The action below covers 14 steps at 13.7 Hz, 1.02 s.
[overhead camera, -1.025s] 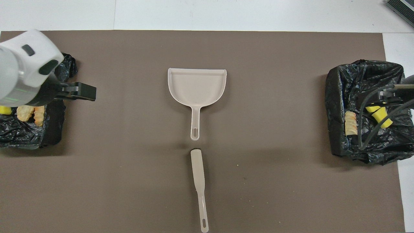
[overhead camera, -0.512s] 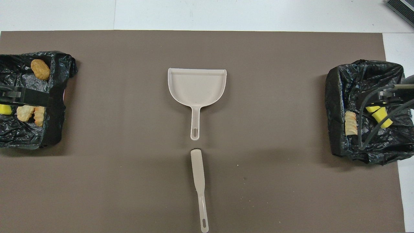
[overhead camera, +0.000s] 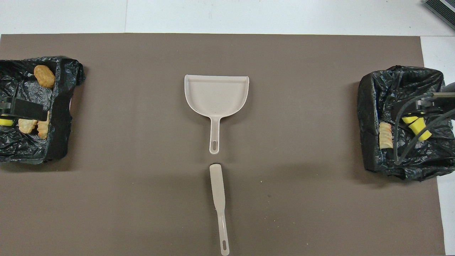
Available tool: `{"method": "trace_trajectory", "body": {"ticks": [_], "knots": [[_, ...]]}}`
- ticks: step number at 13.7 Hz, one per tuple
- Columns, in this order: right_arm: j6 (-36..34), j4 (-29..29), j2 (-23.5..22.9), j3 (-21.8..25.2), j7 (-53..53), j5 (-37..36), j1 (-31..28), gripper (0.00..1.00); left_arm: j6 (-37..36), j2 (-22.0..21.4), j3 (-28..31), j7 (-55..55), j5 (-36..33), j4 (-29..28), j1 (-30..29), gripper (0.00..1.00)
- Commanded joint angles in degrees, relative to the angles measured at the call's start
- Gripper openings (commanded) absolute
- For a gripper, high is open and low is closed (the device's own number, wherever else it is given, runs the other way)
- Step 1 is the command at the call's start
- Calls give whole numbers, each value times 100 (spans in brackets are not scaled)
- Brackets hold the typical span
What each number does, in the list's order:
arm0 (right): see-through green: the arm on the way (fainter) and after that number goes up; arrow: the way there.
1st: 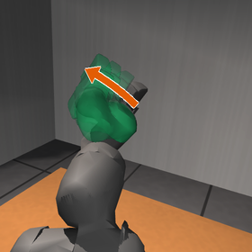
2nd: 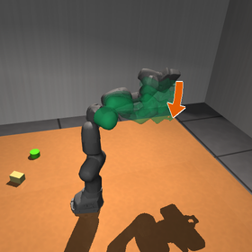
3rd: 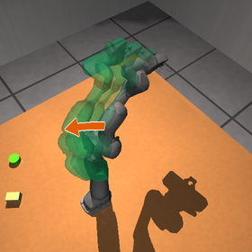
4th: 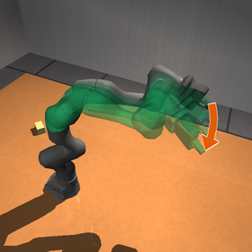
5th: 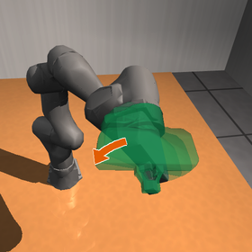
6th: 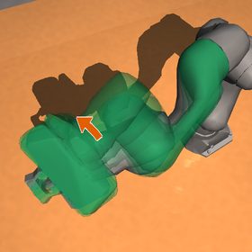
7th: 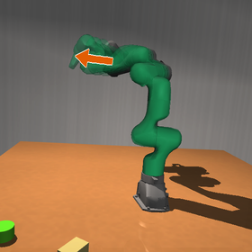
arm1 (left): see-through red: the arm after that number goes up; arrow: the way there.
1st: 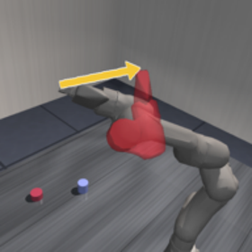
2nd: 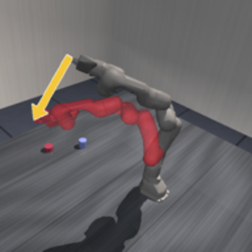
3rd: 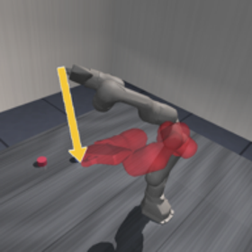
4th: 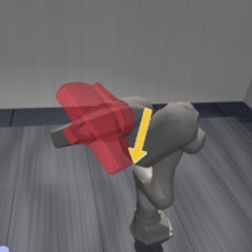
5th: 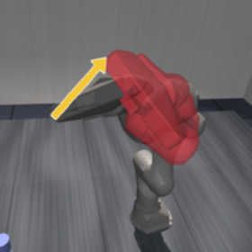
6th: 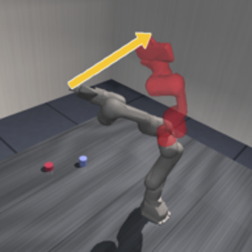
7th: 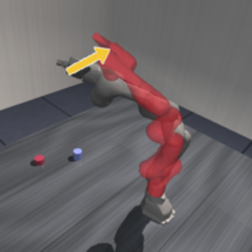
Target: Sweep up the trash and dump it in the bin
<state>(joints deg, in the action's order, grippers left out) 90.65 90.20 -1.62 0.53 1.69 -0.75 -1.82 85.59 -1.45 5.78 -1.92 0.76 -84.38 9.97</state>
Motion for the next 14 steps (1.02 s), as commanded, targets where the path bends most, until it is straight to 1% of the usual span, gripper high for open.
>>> {"method": "trace_trajectory", "body": {"ticks": [1, 3, 14], "knots": [[40, 129, 100, -18, 51, 84, -29, 100, -61, -119, -24, -98, 12, -122, -118, 100], [40, 129, 100, -18, 51, 84, -29, 100, -34, -119, -33, -124, 12, -131, -293, 100], [49, 129, 100, -9, 51, 84, -20, 100, -87, -136, -42, -308, -14, -175, -303, 100]]}}
